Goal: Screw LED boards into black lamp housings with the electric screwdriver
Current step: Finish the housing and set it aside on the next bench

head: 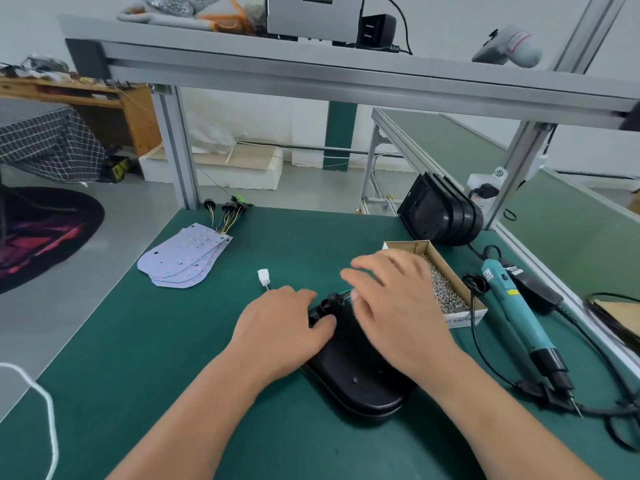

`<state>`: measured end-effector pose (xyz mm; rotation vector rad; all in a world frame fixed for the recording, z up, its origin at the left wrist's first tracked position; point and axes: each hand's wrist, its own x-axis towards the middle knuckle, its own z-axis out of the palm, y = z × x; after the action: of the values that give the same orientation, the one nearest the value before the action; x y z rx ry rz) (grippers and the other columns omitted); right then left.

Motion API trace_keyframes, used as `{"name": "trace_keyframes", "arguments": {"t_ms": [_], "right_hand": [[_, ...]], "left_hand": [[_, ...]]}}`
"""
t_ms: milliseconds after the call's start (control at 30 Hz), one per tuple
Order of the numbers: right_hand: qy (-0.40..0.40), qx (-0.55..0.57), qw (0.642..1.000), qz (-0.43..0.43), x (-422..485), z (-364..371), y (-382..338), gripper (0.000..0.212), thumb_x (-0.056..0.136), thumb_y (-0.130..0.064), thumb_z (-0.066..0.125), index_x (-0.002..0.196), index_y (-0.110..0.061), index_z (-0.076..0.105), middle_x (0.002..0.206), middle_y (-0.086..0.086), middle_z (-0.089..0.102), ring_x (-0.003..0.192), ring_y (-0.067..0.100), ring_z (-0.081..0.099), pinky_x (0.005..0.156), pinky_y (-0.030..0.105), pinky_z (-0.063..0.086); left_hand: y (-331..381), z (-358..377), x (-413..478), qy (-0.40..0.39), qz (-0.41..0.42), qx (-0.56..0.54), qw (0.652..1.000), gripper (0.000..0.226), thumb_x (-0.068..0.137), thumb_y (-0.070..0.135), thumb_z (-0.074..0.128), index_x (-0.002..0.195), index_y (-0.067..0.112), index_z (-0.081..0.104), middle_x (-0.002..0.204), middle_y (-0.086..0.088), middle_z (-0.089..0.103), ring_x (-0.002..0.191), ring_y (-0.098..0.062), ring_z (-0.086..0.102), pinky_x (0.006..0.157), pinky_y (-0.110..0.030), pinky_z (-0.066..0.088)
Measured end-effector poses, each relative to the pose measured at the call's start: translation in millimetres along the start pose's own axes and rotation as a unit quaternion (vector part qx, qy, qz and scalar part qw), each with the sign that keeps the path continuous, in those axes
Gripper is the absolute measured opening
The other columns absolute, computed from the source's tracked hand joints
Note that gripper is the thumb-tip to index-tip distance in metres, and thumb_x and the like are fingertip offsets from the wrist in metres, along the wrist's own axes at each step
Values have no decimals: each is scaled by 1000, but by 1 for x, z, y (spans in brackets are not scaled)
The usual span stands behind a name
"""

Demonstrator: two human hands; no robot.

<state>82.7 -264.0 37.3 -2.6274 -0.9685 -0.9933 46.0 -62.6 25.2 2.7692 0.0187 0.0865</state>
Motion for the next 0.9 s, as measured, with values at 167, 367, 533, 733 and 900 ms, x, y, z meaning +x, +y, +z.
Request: {"name": "trace_keyframes", "arguments": {"t_ms": [167, 367, 533, 733, 900], "right_hand": [[-164, 83, 983, 30, 4, 8, -9, 25, 100, -24, 64, 124, -20, 71, 107, 0, 71, 101, 30, 66, 90, 47, 48], [-141, 271, 942, 138, -3, -2, 11, 38, 97, -8, 72, 132, -21, 72, 112, -9, 62, 108, 5, 59, 98, 22, 44], [-113, 275, 937, 185, -1, -2, 13, 34, 98, -12, 73, 131, -21, 73, 109, -8, 67, 104, 5, 60, 93, 13, 40], [-38, 337, 902, 266, -2, 1, 11, 23, 95, -14, 76, 113, -29, 76, 102, -28, 74, 101, -8, 67, 85, 5, 43], [-23, 275, 937, 216, -2, 1, 7, 25, 100, -16, 70, 122, -26, 75, 110, -26, 72, 108, -10, 62, 91, 2, 37]], "left_hand": [[-2, -1, 3, -20, -43, -88, 995, 74, 74, 79, 49, 127, 29, 59, 99, 13, 64, 99, -18, 65, 87, -38, 54], [-4, 0, 6, -51, -73, -465, 881, 118, 53, 59, 89, 155, 16, 49, 120, 7, 69, 106, -3, 71, 94, -23, 52], [2, 8, 7, -90, -80, -714, 690, 90, 71, 11, 88, 151, 1, 47, 125, -13, 75, 106, -23, 76, 91, -32, 59], [13, 8, 1, -113, -15, -734, 669, 38, 90, 13, 76, 128, 16, 73, 115, -9, 75, 97, -20, 73, 85, -37, 62], [17, 4, -2, -72, -25, -679, 730, 28, 91, 23, 77, 107, 45, 75, 113, 3, 80, 98, -16, 77, 77, -35, 64]]}}
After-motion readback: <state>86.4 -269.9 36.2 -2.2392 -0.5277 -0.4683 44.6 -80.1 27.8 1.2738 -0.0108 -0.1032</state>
